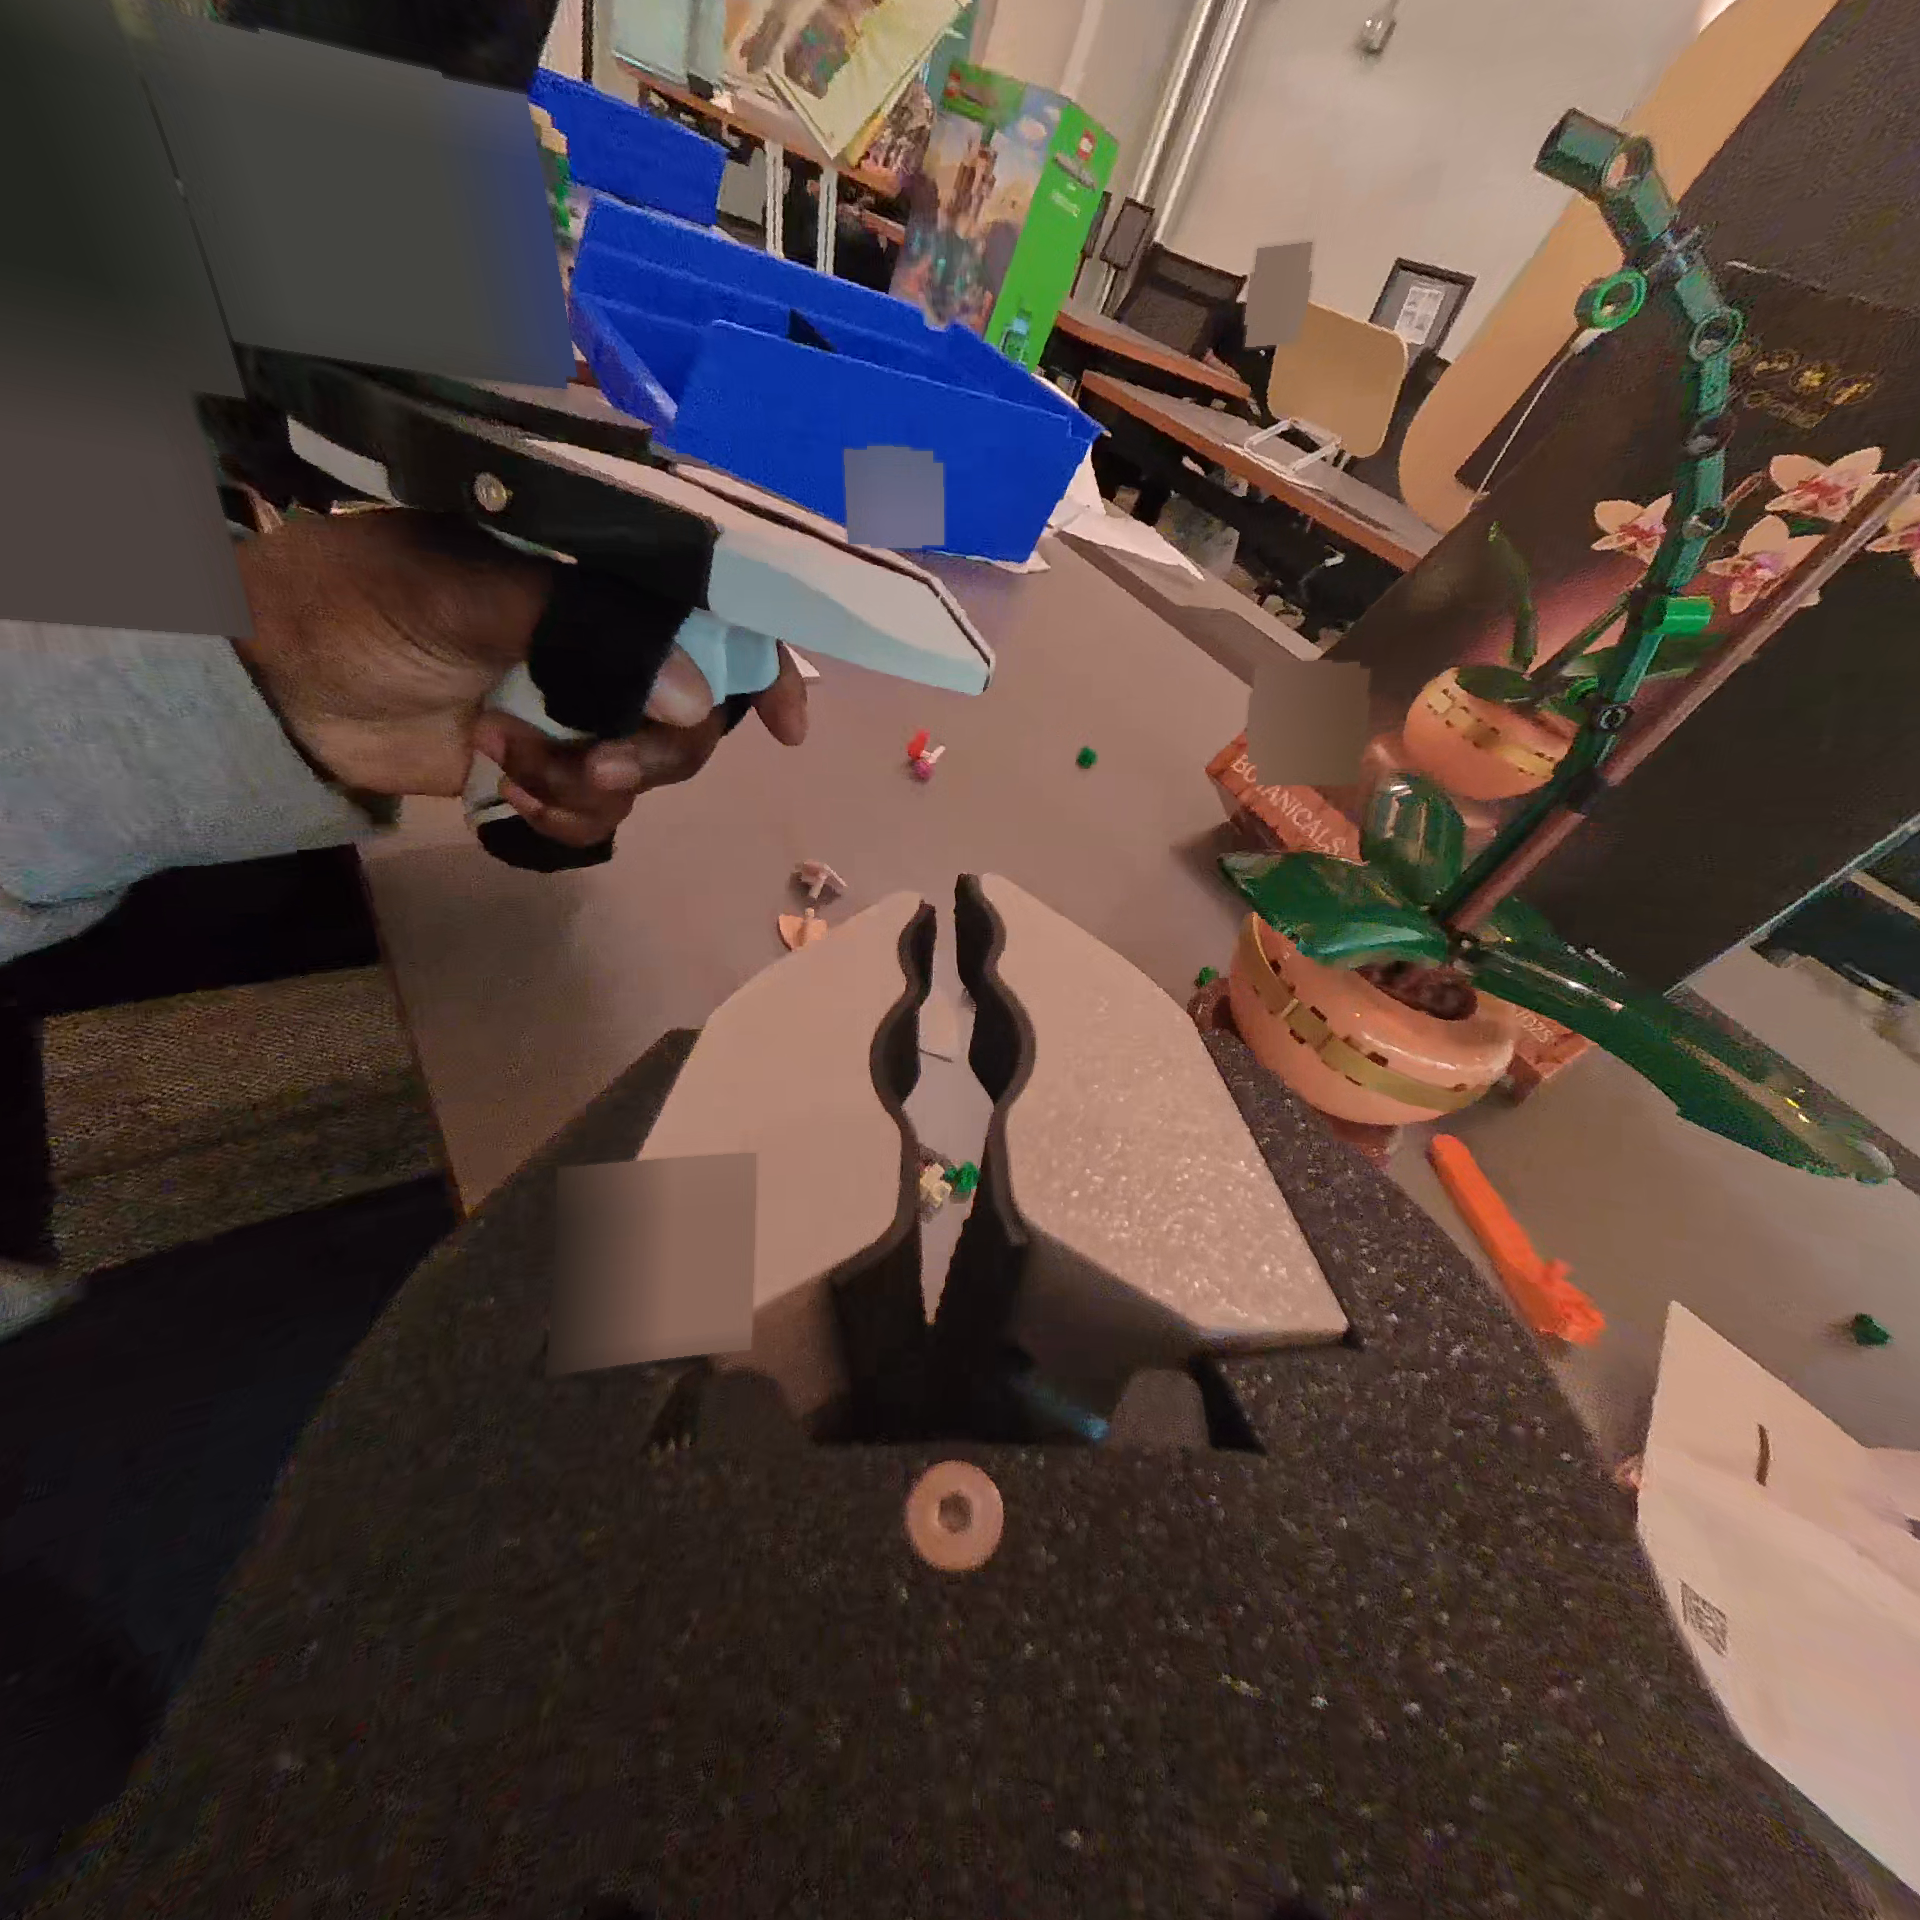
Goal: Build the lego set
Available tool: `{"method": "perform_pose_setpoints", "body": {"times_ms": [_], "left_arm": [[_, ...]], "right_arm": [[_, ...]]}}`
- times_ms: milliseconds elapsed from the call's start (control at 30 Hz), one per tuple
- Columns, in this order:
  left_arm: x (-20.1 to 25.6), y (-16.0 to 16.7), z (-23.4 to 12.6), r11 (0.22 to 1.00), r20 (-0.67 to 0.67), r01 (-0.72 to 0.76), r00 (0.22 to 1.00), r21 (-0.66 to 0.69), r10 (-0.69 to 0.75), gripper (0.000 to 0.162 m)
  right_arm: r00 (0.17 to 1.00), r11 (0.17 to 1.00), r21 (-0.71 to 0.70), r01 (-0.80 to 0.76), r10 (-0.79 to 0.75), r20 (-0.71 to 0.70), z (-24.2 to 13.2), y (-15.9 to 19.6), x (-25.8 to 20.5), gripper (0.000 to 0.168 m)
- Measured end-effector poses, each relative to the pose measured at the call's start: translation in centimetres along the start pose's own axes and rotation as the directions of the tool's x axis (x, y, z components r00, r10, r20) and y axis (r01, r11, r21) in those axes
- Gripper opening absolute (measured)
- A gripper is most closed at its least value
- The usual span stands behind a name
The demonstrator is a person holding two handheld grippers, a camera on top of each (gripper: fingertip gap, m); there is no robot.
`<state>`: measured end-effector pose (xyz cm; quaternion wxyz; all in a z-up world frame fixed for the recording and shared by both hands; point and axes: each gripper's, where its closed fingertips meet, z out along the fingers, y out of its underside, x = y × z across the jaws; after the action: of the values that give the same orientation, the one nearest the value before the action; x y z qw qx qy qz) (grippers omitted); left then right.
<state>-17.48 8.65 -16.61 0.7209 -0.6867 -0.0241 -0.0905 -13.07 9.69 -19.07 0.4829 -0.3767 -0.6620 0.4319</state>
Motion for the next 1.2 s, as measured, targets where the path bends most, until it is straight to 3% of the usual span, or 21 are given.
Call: {"method": "perform_pose_setpoints", "body": {"times_ms": [33,167,233,300,367,467,567,633,733,867,933,1033,1133,1200], "left_arm": [[-1.1,-0.3,-0.7,1.0,0.049,-0.014,0.999,0.0,0.014,0.0],[-6.2,-0.7,-4.6,0.999,0.269,-0.026,0.962,-0.04,0.036,0.0],[-9.0,0.0,-6.9,0.99,0.407,-0.03,0.91,-0.139,0.085,0.001],[-10.9,1.2,-8.3,0.954,0.451,-0.035,0.876,-0.299,0.173,0.014],[-11.1,2.2,-8.2,0.891,0.343,-0.074,0.906,-0.448,0.247,0.028],[-11.6,3.4,-6.5,0.774,0.082,-0.252,0.928,-0.581,0.364,0.025],[-14.5,5.6,-5.9,0.579,-0.124,-0.402,0.88,-0.709,0.458,0.019],[-15.9,6.8,-5.6,0.493,-0.238,-0.48,0.848,-0.726,0.474,0.017],[-17.0,7.4,-5.4,0.427,-0.347,-0.571,0.796,-0.701,0.495,0.018],[-16.9,7.8,-5.5,0.419,-0.432,-0.607,0.786,-0.675,0.443,0.02],[-17.4,8.5,-5.9,0.376,-0.446,-0.601,0.788,-0.705,0.423,0.011],[-17.3,8.4,-5.8,0.401,-0.424,-0.59,0.796,-0.701,0.431,0.01],[-14.6,5.9,-4.4,0.536,-0.372,-0.632,0.77,-0.56,0.519,0.01],[-11.2,3.3,-3.1,0.57,-0.314,-0.711,0.698,-0.412,0.643,0.009]], "right_arm": [[1.0,1.0,-0.001,-0.005,0.005,-0.002,0.2,-0.1,0.2,0.003],[1.0,1.0,-0.025,0.005,-0.005,0.005,0.8,0.4,0.6,0.003],[0.999,0.998,-0.055,0.032,-0.032,-0.005,1.1,1.2,0.7,0.004],[0.997,0.995,-0.072,0.067,-0.07,-0.044,1.1,1.7,0.9,0.004],[0.996,0.995,-0.068,0.077,-0.08,-0.041,0.9,1.6,0.5,0.004],[0.998,0.998,-0.047,0.051,-0.052,-0.023,0.7,1.3,-0.2,0.004],[0.998,0.998,-0.041,0.053,-0.054,-0.024,0.4,1.1,-0.4,0.004],[0.997,0.997,-0.043,0.065,-0.066,-0.032,0.1,0.9,-0.4,0.004],[0.997,0.997,-0.047,0.065,-0.068,-0.047,-0.5,0.9,0.0,0.004],[0.997,0.997,-0.061,0.047,-0.05,-0.052,-0.9,1.6,0.6,0.003],[0.997,0.997,-0.066,0.045,-0.049,-0.057,-0.8,1.9,0.9,0.003],[0.997,0.998,-0.059,0.038,-0.042,-0.059,-0.8,1.9,1.0,0.003],[1.0,1.0,-0.028,-0.002,0.002,-0.008,-0.2,1.6,0.3,0.003],[0.994,0.996,0.0,-0.088,0.088,0.064,0.1,1.5,-0.5,0.004]]}}
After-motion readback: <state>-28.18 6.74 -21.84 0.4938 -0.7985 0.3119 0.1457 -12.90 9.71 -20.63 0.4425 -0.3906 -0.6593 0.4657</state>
